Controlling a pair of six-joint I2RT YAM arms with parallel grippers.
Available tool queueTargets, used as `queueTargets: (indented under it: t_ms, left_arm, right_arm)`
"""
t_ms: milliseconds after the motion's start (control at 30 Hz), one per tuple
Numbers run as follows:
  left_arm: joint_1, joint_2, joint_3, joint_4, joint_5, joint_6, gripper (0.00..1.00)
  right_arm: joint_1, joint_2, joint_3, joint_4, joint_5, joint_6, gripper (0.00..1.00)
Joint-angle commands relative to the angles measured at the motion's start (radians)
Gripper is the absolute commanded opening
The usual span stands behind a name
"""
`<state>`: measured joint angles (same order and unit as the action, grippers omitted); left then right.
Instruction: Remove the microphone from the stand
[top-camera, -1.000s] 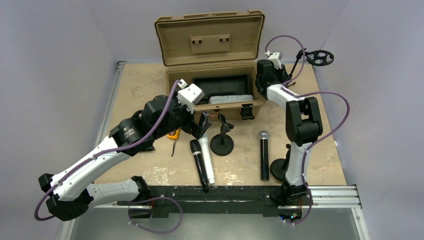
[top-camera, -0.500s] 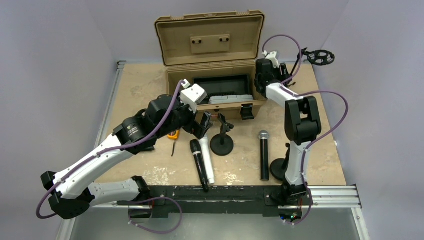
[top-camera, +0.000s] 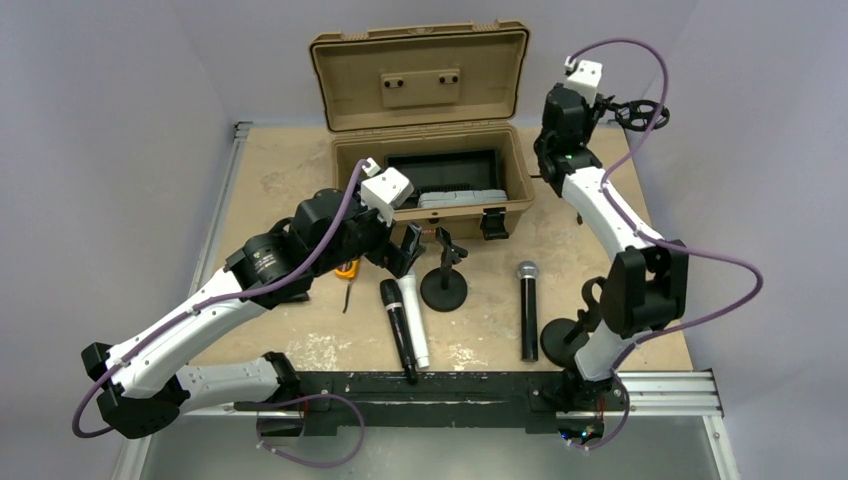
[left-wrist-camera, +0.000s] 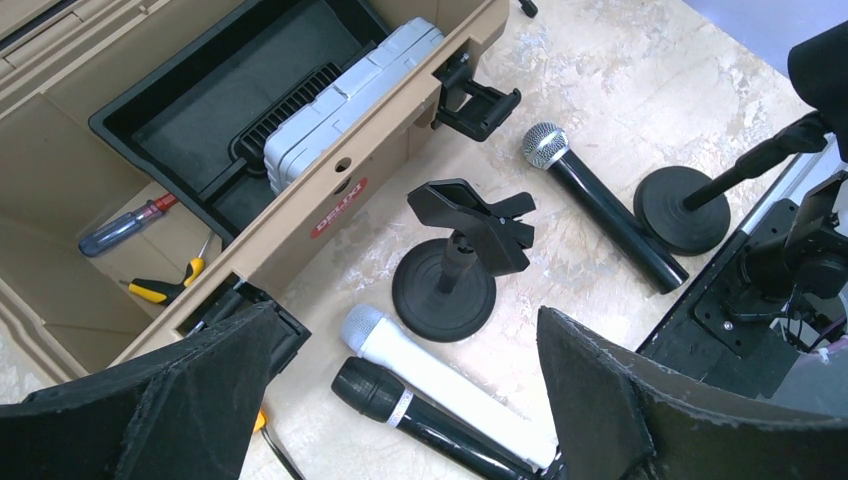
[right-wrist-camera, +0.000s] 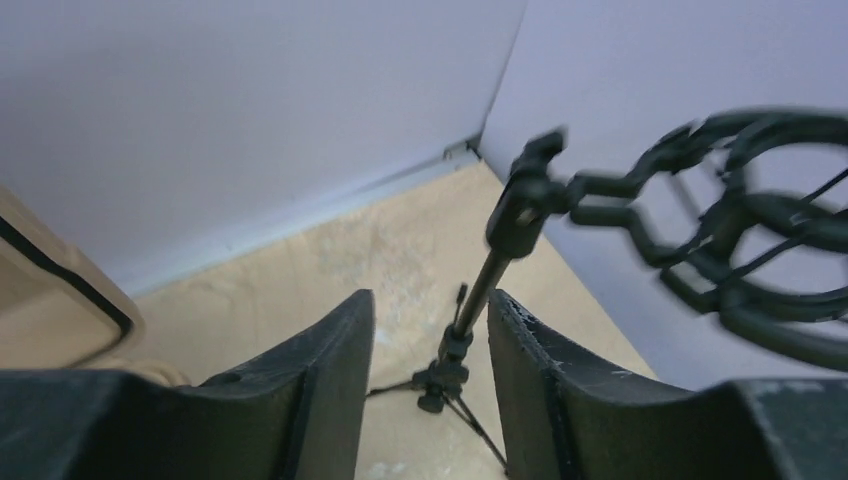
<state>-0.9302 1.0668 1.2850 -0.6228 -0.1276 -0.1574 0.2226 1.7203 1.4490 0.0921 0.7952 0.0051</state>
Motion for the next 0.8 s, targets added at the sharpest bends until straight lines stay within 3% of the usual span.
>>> queueTargets:
  t_ms: [0, 67, 300, 533, 767]
  left_arm:
    - [0.001, -0.010, 0.039, 0.015, 0.011, -0.012, 0.98]
    - [0.001, -0.015, 0.039, 0.015, 0.010, -0.011, 0.98]
    - [0.001, -0.018, 0.040, 0.013, 0.008, -0.011, 0.98]
    - [0.001, -0.026, 0.042, 0.012, 0.011, -0.011, 0.98]
    - [0.001, -0.027, 0.042, 0.012, 0.010, -0.010, 0.98]
  right_arm:
    - [-0.009, -0.095, 0.083, 0.064, -0.047, 0.016, 0.32]
    - [-0.012, -0.114, 0.129, 0.066, -0.059, 0.007, 0.12]
    - [-0.043, -0.053, 0.324, 0.019, -0.020, -0.027, 0.00]
    - [-0.086, 0.038, 0.428, -0.014, 0.002, -0.031, 0.00]
    - [-0.122, 0.065, 0.271, 0.034, 0.047, -0.013, 0.00]
